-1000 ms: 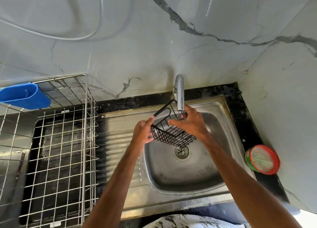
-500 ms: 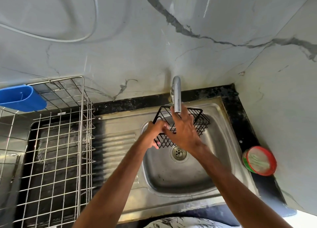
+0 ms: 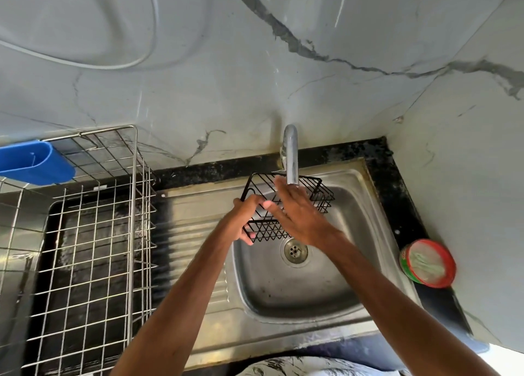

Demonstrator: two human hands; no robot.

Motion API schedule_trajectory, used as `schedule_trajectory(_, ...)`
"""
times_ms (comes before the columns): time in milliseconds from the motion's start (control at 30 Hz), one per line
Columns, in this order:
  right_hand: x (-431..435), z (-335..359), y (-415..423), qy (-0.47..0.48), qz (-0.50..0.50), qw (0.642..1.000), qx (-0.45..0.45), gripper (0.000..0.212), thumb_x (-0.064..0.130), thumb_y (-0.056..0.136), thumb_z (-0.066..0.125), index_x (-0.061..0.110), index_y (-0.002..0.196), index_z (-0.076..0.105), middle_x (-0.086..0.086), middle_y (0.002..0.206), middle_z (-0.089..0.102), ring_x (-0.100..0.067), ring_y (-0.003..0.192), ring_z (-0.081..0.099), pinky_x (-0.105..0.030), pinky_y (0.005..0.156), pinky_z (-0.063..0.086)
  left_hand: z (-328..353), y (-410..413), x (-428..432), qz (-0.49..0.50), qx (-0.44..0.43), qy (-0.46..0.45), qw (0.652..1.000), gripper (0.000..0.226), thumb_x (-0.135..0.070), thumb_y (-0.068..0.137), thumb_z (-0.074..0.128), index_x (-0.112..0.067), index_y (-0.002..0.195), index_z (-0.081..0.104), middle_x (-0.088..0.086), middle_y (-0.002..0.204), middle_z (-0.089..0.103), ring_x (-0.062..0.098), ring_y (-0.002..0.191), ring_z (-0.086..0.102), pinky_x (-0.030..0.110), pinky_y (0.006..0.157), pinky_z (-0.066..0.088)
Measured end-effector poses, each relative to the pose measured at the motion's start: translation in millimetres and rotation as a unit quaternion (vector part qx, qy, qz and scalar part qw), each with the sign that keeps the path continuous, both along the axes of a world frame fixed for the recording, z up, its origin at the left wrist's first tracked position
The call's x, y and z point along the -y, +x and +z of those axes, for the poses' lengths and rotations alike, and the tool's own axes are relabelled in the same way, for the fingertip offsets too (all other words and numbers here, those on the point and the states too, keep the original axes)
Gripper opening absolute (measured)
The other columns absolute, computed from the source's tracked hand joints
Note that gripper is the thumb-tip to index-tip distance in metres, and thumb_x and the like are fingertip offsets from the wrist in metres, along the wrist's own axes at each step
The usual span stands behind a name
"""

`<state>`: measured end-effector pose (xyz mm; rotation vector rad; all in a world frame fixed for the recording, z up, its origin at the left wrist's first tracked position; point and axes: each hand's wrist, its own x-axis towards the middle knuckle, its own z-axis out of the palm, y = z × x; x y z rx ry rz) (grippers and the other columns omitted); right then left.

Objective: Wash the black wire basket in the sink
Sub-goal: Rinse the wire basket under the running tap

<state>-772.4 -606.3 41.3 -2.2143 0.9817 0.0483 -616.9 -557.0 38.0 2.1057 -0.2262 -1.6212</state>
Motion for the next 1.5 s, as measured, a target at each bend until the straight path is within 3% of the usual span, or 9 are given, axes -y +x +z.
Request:
schedule_trajectory(200, 10.1, -19.8, -6.5, -0.017, 0.046, 0.999, 0.024, 0.066, 0.051, 0.108, 0.023, 0.039, 0.154, -0.023, -0.001, 0.169, -0.008, -0.016, 0.155, -0.008, -0.05, 0.126, -0.004, 3.7, 9.7, -4.1, -0.064, 0.024, 0.004, 0.998, 0.069, -0.037, 0.09, 0.064, -0.016, 0.147, 0.031, 0.017, 0.144, 0.044, 0.038, 0.09, 0.064, 0.056, 0.083, 0.061)
schedule_trajectory(300, 14.9, -22.4, -5.0, 0.037, -0.015, 0.999, -0.009, 0.075, 0.064, 0.102, 0.016, 0.025, 0.16, -0.011, -0.007, 0.17, -0.001, -0.024, 0.156, -0.004, -0.05, 0.124, -0.002, 1.9, 5.8, -1.3, -0.089, 0.045, 0.003, 0.995, 0.073, -0.036, 0.088, 0.065, -0.017, 0.147, 0.026, 0.012, 0.137, 0.044, 0.035, 0.09, 0.06, 0.059, 0.089, 0.058)
schedule_trajectory(500, 5.1, -18.7, -3.9, 0.042, 0.04, 0.993, 0.101, 0.064, 0.06, 0.105, 0.018, 0.035, 0.161, -0.003, 0.017, 0.168, -0.009, -0.002, 0.154, -0.006, -0.042, 0.127, 0.007, -3.0, 9.2, 0.7, -0.075, 0.043, 0.006, 0.996, 0.074, -0.045, 0.093, 0.064, -0.02, 0.151, 0.024, 0.016, 0.151, 0.041, 0.038, 0.093, 0.06, 0.06, 0.087, 0.057)
schedule_trajectory(700, 35.1, -41.6, -31.4, 0.072, -0.13, 0.989, -0.025, 0.076, 0.072, 0.097, 0.007, 0.032, 0.161, 0.013, 0.002, 0.169, 0.012, -0.021, 0.156, 0.011, -0.052, 0.125, 0.013, -2.2, 18.7, -0.2, -0.056, 0.025, 0.014, 0.998, 0.072, -0.038, 0.089, 0.067, -0.017, 0.148, 0.03, 0.014, 0.126, 0.038, 0.037, 0.093, 0.062, 0.061, 0.091, 0.058)
schedule_trajectory(833, 19.7, -21.4, -13.2, 0.068, -0.088, 0.994, 0.011, 0.073, 0.072, 0.099, 0.014, 0.028, 0.155, 0.029, -0.005, 0.163, 0.027, -0.027, 0.153, 0.017, -0.056, 0.123, 0.017, -3.4, 19.1, 3.0, -0.042, 0.007, 0.036, 0.998, 0.076, -0.046, 0.091, 0.065, -0.017, 0.153, 0.032, 0.021, 0.137, 0.04, 0.041, 0.105, 0.059, 0.059, 0.087, 0.059)
schedule_trajectory(933, -3.8, -0.8, 10.3, 0.004, 0.018, 0.998, 0.061, 0.064, 0.054, 0.107, 0.023, 0.024, 0.162, 0.008, 0.006, 0.169, 0.001, -0.008, 0.153, -0.007, -0.045, 0.126, 0.002, -3.8, 22.1, 5.9, -0.03, -0.02, 0.048, 0.998, 0.077, -0.061, 0.094, 0.059, -0.021, 0.155, 0.037, 0.025, 0.159, 0.031, 0.049, 0.116, 0.058, 0.057, 0.075, 0.062)
schedule_trajectory(1033, -2.2, -10.2, 13.3, -0.042, 0.04, 0.995, 0.077, 0.071, 0.057, 0.107, 0.021, 0.021, 0.162, -0.005, 0.006, 0.17, -0.007, -0.006, 0.155, -0.008, -0.043, 0.128, 0.006, -6.5, 27.4, 9.4, -0.016, -0.054, 0.061, 0.997, 0.079, -0.064, 0.088, 0.063, -0.019, 0.15, 0.044, 0.028, 0.158, 0.032, 0.053, 0.12, 0.057, 0.06, 0.072, 0.062)
schedule_trajectory(1200, 15.7, -28.1, -7.6, -0.09, -0.015, 0.996, 0.008, 0.08, 0.073, 0.096, 0.0, 0.028, 0.162, 0.008, -0.001, 0.169, 0.011, -0.019, 0.155, 0.014, -0.055, 0.126, 0.006, -3.3, 30.9, 10.9, -0.032, -0.065, 0.068, 0.995, 0.083, -0.06, 0.082, 0.067, -0.021, 0.15, 0.042, 0.033, 0.156, 0.03, 0.056, 0.12, 0.055, 0.058, 0.066, 0.063)
schedule_trajectory(1500, 11.3, -29.4, -18.1, 0.058, -0.114, 0.992, -0.006, 0.075, 0.072, 0.098, 0.019, 0.019, 0.151, 0.031, -0.013, 0.154, 0.037, -0.03, 0.146, 0.029, -0.055, 0.121, 0.022, -8.7, 27.1, 5.4, -0.042, -0.05, 0.073, 0.995, 0.071, -0.058, 0.088, 0.063, -0.022, 0.146, 0.043, 0.027, 0.164, 0.021, 0.057, 0.128, 0.05, 0.053, 0.062, 0.063)
